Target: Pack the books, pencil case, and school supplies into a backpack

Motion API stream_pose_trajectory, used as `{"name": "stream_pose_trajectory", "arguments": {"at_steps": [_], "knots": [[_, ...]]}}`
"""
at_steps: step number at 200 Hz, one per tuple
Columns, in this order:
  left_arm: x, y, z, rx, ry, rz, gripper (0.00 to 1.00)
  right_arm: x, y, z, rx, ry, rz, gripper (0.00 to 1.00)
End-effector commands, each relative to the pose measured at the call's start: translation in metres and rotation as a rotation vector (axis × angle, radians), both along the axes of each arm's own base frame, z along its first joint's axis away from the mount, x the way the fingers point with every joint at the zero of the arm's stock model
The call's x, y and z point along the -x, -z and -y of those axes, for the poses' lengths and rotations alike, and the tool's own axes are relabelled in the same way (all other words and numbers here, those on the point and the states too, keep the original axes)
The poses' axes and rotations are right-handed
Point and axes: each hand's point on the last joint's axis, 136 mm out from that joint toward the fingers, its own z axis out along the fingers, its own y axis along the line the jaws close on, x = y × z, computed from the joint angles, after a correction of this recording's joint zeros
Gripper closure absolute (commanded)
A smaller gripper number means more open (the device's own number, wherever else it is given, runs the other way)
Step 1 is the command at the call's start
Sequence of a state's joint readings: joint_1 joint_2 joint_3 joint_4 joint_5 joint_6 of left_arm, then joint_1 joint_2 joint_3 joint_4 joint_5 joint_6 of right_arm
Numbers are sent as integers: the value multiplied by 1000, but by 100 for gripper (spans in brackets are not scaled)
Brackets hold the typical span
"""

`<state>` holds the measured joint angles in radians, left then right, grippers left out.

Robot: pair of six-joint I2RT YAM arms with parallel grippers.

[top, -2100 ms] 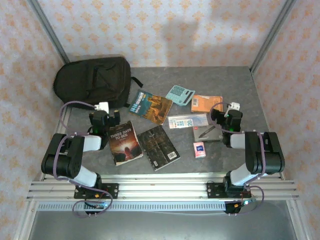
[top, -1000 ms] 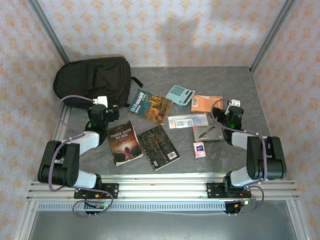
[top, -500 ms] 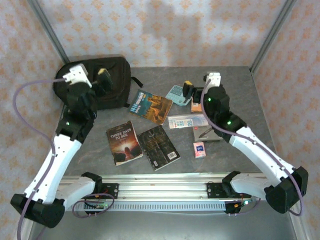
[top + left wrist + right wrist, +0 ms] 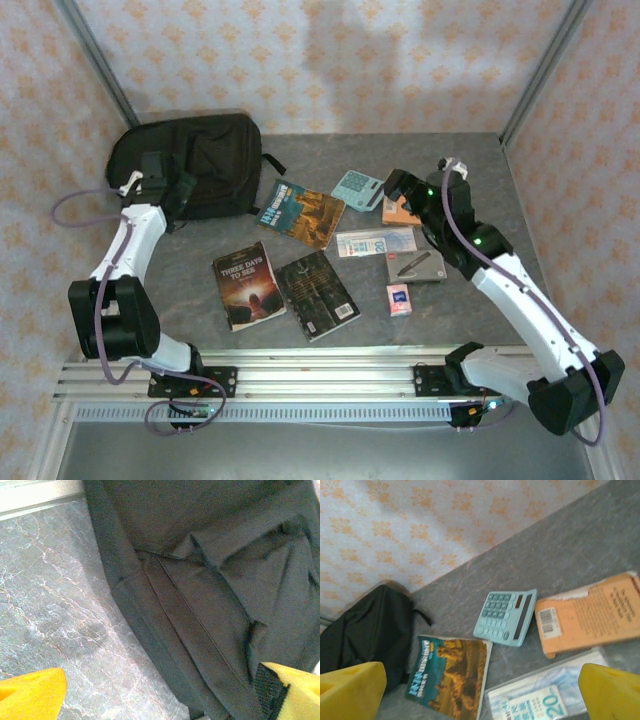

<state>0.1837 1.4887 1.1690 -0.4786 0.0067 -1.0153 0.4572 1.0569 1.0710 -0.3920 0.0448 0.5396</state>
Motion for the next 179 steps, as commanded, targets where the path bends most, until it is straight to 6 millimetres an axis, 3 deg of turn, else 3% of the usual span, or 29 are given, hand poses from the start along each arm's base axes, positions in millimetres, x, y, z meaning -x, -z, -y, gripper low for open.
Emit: {"name": "stream_pose_trajectory", "arguments": {"at_steps": [1, 19, 46, 63, 83, 96, 107, 121, 161, 179], "knots": [[-18, 13, -10, 132, -121, 90, 3, 8, 5, -9, -124, -13, -39, 1], [-30, 31, -17, 161, -162, 82, 5, 8, 2, -3, -171, 28, -21, 0], [-65, 46, -17, 199, -143, 106, 7, 8, -8, 1, -220, 39, 42, 0], [-73, 60, -17, 225, -147, 72, 9, 9, -11, 6, -215, 49, 46, 0], [-67, 74, -21, 228, -198, 56, 16, 8, -16, 16, -201, 89, 50, 0], [-66, 81, -22, 232, -220, 62, 26, 6, -15, 19, -193, 110, 52, 0], [-70, 82, -21, 237, -203, 74, 40, 2, -12, 20, -186, 122, 41, 2], [-82, 77, -18, 241, -160, 115, 60, -1, -9, 19, -187, 123, 24, 4], [-103, 54, -10, 255, -60, 178, 99, -3, -9, 13, -196, 98, 12, 9], [-107, 36, -7, 274, -55, 217, 100, -4, -6, 17, -159, 112, 10, 12]]}}
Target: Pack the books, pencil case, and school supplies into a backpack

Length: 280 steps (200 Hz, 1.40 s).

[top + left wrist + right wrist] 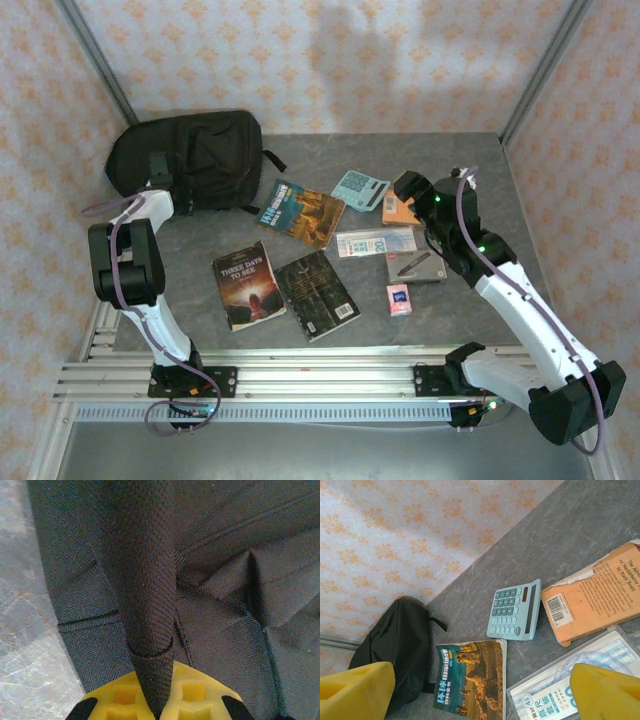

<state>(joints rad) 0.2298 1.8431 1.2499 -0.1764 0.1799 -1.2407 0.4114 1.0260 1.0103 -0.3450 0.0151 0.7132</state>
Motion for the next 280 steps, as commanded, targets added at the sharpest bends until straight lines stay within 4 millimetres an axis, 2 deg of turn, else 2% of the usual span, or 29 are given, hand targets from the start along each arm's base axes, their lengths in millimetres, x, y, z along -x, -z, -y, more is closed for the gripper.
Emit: {"name": "stream_pose_trajectory", "arguments": {"at_steps": [1, 20, 43, 77, 113, 132, 163, 192, 213, 225, 246, 280], "knots": [[-23, -38, 2, 4, 36, 123, 100, -3, -14, 6, 18, 22, 27, 12], [-28, -68, 3, 15, 17, 192, 100, -4, -14, 7, 52, 19, 22, 12], [-34, -117, 8, 26, -2, 314, 100, -6, -19, -3, 46, -33, 34, 10], [-41, -184, 24, 67, -23, 509, 100, -10, -10, -14, 39, -80, -21, 16], [-42, -240, 61, 104, 24, 662, 100, -10, 5, -26, -21, -123, -37, 16], [-32, -252, 95, 90, 82, 669, 100, -9, 9, -26, -18, -121, -46, 15], [-1, -244, 156, 76, 149, 658, 100, -11, 16, -29, -25, -131, -58, 13], [27, -220, 218, 70, 239, 623, 100, -16, 33, -41, -75, -157, -123, 12], [42, -201, 264, 98, 336, 600, 100, -19, 35, -47, -117, -166, -125, 11], [52, -192, 285, 101, 379, 582, 100, -25, 51, -54, -149, -175, -169, 10], [70, -179, 307, 61, 438, 552, 100, -34, 77, -70, -220, -189, -261, 11], [89, -150, 320, 46, 489, 490, 100, -68, 112, -97, -360, -225, -327, 16]]}}
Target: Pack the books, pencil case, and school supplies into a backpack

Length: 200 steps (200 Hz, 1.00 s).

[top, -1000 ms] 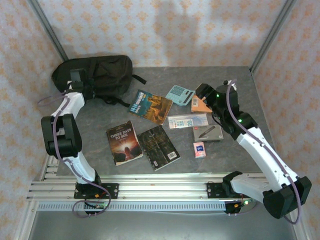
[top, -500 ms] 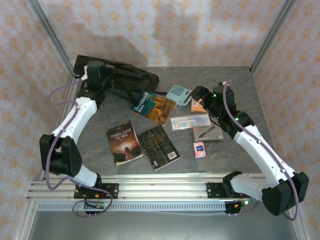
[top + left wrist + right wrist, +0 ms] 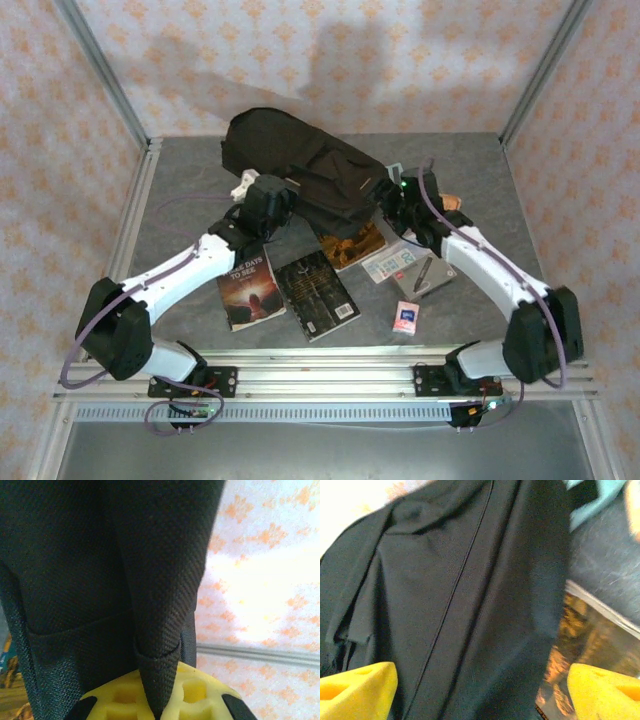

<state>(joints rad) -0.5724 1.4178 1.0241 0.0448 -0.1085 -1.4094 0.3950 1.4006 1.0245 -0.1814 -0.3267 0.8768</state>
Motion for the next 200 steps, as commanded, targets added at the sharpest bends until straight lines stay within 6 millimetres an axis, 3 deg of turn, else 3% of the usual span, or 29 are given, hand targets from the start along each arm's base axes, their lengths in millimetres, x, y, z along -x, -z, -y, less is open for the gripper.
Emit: {"name": "stream_pose_trajectory", "arguments": {"at_steps": [1, 17, 35, 50, 76, 98, 126, 146, 171, 185, 200], "knots": [[14, -9, 8, 12, 36, 45, 100, -23, 15, -20, -145, -17, -41, 16], [20, 1, 5, -1, 35, 30, 100, -46, 23, -27, -184, -31, -55, 28], [25, 7, -1, -12, 17, 23, 100, -70, 27, -29, -182, -42, -51, 49], [27, 1, -8, -39, -1, 36, 100, -87, 22, -36, -139, -92, -39, 76], [24, -17, -15, -81, -17, 75, 100, -103, 2, -42, -65, -157, 4, 100], [21, -29, -10, -84, 7, 93, 100, -107, -29, -38, 21, -199, 68, 100], [21, -38, 13, -27, 93, 112, 100, -98, -72, -31, 127, -259, 152, 100], [28, -41, 36, 12, 173, 115, 100, -85, -81, -18, 229, -276, 139, 100], [49, -47, 78, -5, 336, 143, 100, -63, -88, -17, 268, -367, 182, 100], [63, -48, 92, -80, 441, 144, 75, -54, -88, -6, 308, -360, 203, 100], [76, -41, 86, -176, 495, 100, 50, -46, -87, 2, 314, -376, 238, 100]]}}
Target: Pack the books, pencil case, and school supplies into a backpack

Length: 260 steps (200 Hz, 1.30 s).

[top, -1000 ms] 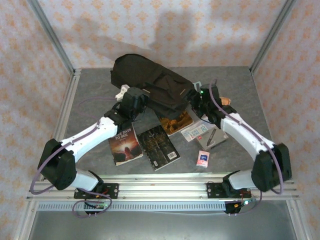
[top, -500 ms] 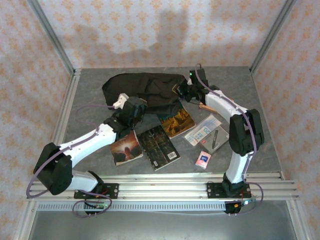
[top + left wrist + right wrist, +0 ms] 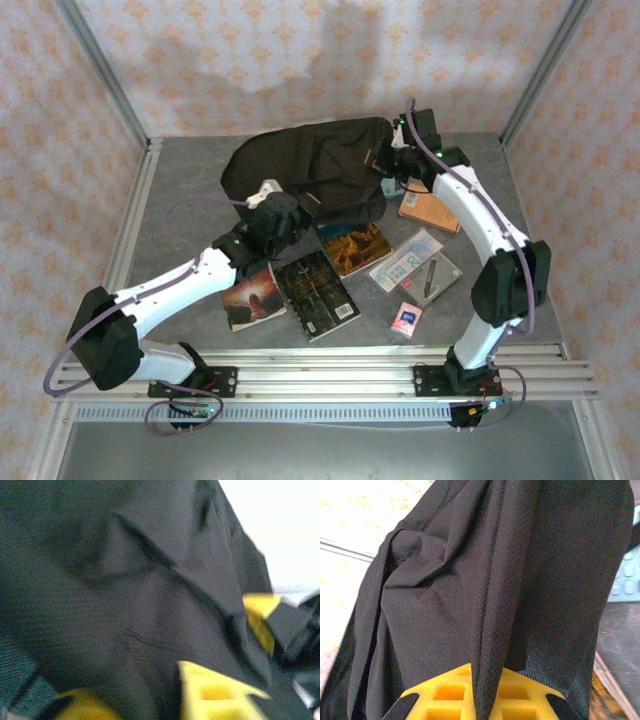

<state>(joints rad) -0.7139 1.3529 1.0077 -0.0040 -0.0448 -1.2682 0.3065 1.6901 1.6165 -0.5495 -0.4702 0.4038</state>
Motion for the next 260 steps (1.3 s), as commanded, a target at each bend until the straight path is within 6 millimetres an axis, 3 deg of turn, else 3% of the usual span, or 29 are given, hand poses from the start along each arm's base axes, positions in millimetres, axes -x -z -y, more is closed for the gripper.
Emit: {"name": "stream_pose_trajectory", "arguments": {"at_steps": [1, 17, 29, 42, 62, 80, 108, 124, 152, 188, 200, 216, 239, 249, 260], "knots": [[27, -34, 30, -79, 241, 65, 50, 20, -18, 9, 56, -76, 115, 100], [37, -36, 8, -237, 256, 66, 32, 25, -16, 13, 19, -113, 131, 100], [40, -45, -9, -330, 278, 84, 31, 27, -16, 13, -9, -145, 147, 100], [35, -46, -45, -410, 199, 52, 30, 25, -16, 16, -24, -161, 169, 100], [25, -22, -121, -528, 9, -123, 35, 22, -16, 21, -34, -195, 178, 100], [15, -1, -174, -593, -115, -222, 36, 18, -10, 23, -29, -208, 176, 100], [-6, 43, -218, -542, -203, -316, 35, 14, 6, 19, -42, -232, 149, 100], [-25, 69, -217, -491, -150, -359, 35, 11, 13, 19, -37, -235, 143, 100], [-54, 103, -188, -442, 25, -392, 38, 4, 23, 22, -25, -232, 116, 100], [-63, 141, -188, -445, 60, -458, 47, -8, 34, 25, -46, -231, 75, 100], [-62, 148, -188, -431, 64, -466, 56, -11, 37, 25, -52, -233, 67, 100], [-61, 150, -187, -411, 64, -460, 75, -16, 42, 28, -46, -224, 53, 100], [-64, 140, -176, -341, 79, -405, 92, -29, 50, 34, -13, -188, 24, 100], [-65, 135, -171, -305, 83, -387, 98, -37, 53, 40, 16, -144, 9, 87], [-65, 127, -166, -263, 84, -362, 100, -46, 56, 56, 69, -43, -11, 59]]}}
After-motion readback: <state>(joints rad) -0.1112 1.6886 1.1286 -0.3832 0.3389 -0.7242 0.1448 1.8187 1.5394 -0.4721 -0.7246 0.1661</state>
